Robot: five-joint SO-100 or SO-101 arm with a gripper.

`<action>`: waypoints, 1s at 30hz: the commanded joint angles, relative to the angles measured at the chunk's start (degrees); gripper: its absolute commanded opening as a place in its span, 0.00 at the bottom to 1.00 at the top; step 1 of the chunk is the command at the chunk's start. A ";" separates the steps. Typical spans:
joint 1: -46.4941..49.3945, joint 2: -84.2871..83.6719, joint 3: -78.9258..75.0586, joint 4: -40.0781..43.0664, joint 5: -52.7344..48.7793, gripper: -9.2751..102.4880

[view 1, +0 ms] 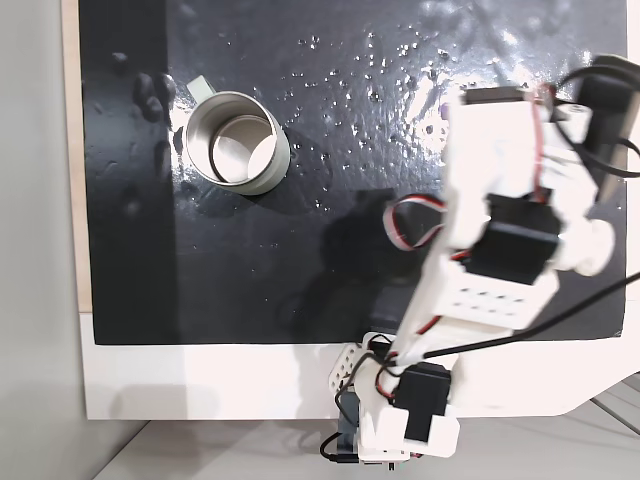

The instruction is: Grasp a pengrip and put it in the cup.

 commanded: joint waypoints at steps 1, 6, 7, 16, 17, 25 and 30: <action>-8.00 1.49 -3.69 0.62 3.87 0.08; -16.26 0.79 -2.11 0.62 8.61 0.08; -17.67 0.35 -2.02 0.62 9.40 0.08; -30.06 -9.76 -7.38 0.53 13.10 0.08; -31.11 -10.81 -8.17 0.53 13.10 0.08; -37.18 -15.03 -10.81 0.53 12.92 0.08; -37.71 -14.85 -10.02 0.53 12.57 0.14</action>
